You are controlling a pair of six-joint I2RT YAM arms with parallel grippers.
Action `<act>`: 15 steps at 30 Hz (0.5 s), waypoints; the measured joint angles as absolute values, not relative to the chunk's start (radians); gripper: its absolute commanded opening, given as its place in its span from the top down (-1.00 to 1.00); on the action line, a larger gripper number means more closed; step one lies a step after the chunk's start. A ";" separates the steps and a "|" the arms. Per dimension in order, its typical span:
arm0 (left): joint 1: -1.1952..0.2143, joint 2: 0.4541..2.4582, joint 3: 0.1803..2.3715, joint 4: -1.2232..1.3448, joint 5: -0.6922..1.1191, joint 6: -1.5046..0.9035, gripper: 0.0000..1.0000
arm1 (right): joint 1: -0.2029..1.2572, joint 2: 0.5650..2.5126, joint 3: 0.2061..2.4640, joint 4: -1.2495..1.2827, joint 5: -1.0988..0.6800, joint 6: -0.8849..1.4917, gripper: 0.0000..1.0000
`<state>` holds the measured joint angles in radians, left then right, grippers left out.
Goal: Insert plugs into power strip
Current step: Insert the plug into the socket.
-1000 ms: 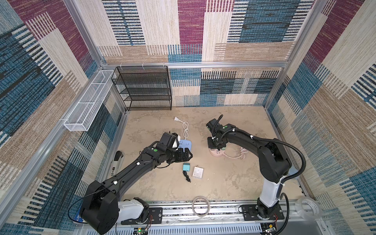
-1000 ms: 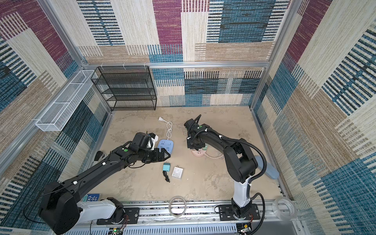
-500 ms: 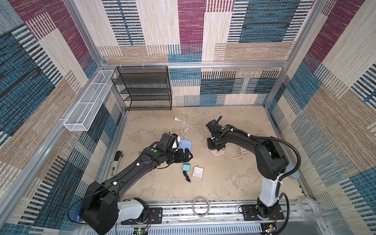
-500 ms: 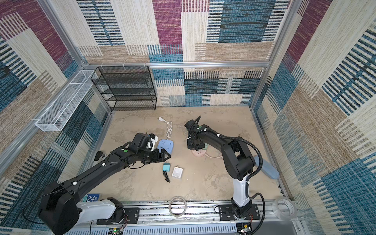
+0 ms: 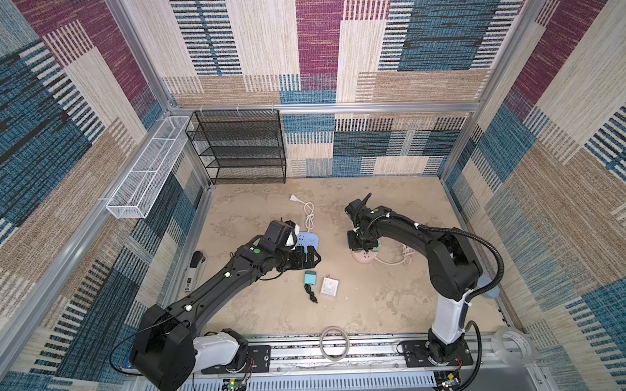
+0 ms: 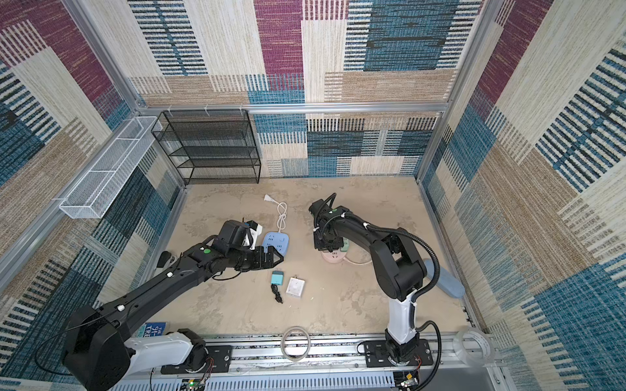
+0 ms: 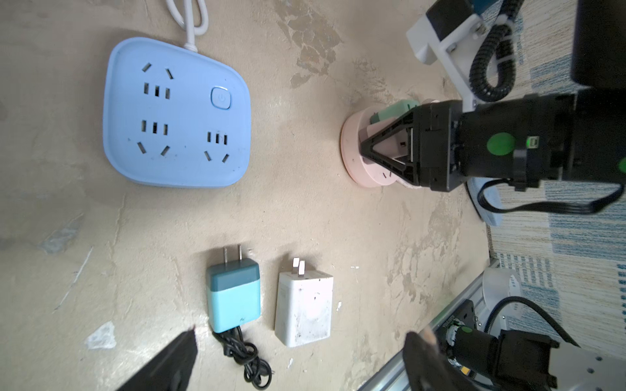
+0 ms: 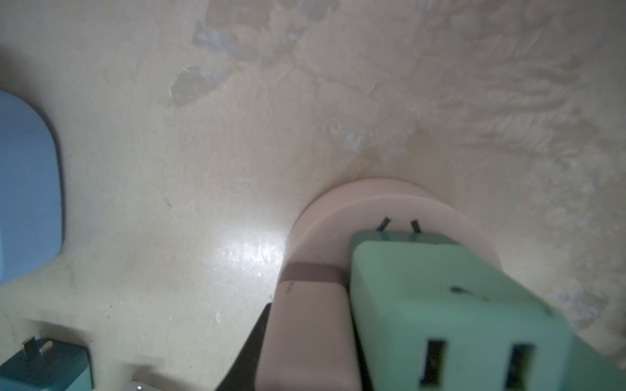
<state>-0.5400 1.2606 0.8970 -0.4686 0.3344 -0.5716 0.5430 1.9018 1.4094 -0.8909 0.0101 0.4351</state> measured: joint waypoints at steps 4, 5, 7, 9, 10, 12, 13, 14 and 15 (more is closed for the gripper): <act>-0.540 1.261 0.915 -0.478 0.320 -0.571 -1.00 | 0.543 1.874 1.423 -0.961 0.000 0.445 0.05; -0.540 1.261 0.916 -0.479 0.319 -0.571 -1.00 | 0.543 1.868 1.425 -0.966 0.000 0.445 0.03; -0.540 1.263 0.921 -0.485 0.318 -0.571 -1.00 | 0.543 1.861 1.428 -0.978 0.000 0.445 0.02; -0.540 1.264 0.926 -0.489 0.317 -0.571 -0.99 | 0.543 1.853 1.429 -0.994 0.000 0.445 0.01; -0.540 1.264 0.928 -0.490 0.317 -0.570 -1.00 | 0.543 1.840 1.430 -1.003 0.000 0.448 0.02; -0.540 1.265 0.933 -0.492 0.317 -0.569 -0.99 | 0.543 1.803 1.443 -1.027 0.006 0.448 0.07; -0.540 1.265 0.935 -0.492 0.317 -0.569 -1.00 | 0.542 1.783 1.451 -1.034 0.017 0.448 0.15; -0.540 1.266 0.936 -0.494 0.316 -0.569 -0.99 | 0.541 1.766 1.457 -1.040 0.028 0.449 0.21; -0.540 1.268 0.938 -0.495 0.316 -0.569 -1.00 | 0.538 1.749 1.461 -1.044 0.041 0.449 0.30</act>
